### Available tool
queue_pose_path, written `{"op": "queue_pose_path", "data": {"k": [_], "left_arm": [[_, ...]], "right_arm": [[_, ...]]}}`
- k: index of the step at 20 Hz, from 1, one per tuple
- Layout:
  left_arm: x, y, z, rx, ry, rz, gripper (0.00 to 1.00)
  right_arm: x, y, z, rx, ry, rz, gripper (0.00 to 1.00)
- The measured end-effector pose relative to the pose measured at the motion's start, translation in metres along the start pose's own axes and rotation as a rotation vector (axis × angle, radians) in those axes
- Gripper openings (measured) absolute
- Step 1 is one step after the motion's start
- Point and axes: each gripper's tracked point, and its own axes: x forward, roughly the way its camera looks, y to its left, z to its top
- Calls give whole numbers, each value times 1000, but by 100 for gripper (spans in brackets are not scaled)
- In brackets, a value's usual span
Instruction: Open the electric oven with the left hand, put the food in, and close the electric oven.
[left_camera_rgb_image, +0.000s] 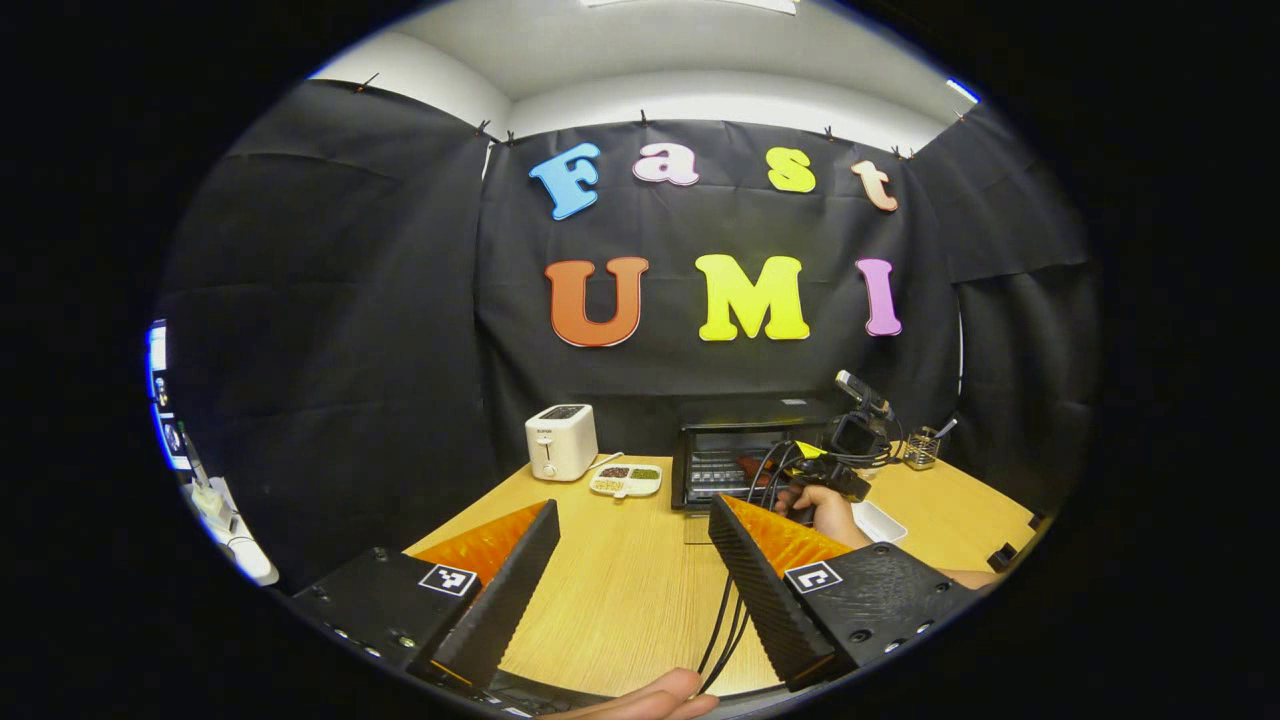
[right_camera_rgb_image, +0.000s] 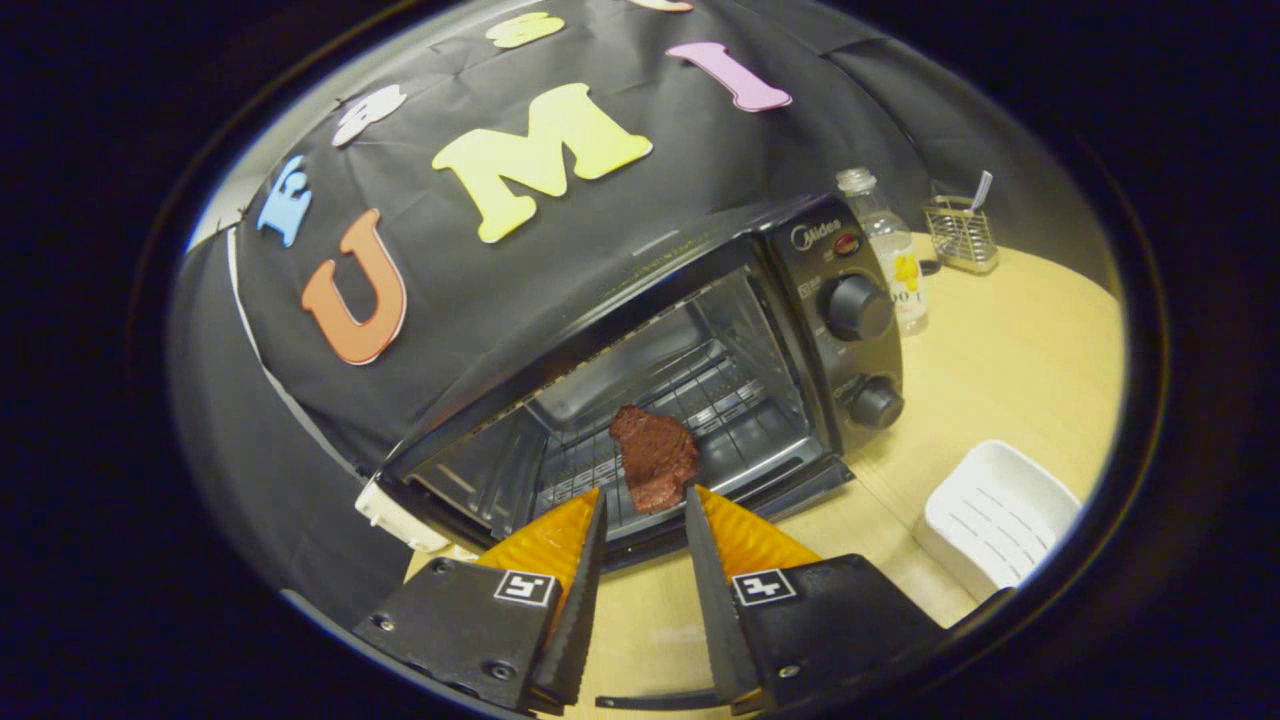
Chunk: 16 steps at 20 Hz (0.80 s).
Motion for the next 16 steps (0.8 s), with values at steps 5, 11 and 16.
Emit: {"op": "queue_pose_path", "data": {"k": [5, 11, 16], "left_arm": [[2, -10, 7, -14, -3, -24, 96], [28, -28, -5, -6, 59, -36, 96], [56, -46, -22, -22, 118, -60, 96]], "right_arm": [[-55, 2, 3, -131, -28, 65, 59], [-130, 5, 24, -410, -138, 140, 79], [-192, -9, 52, -501, -212, 154, 94]]}}
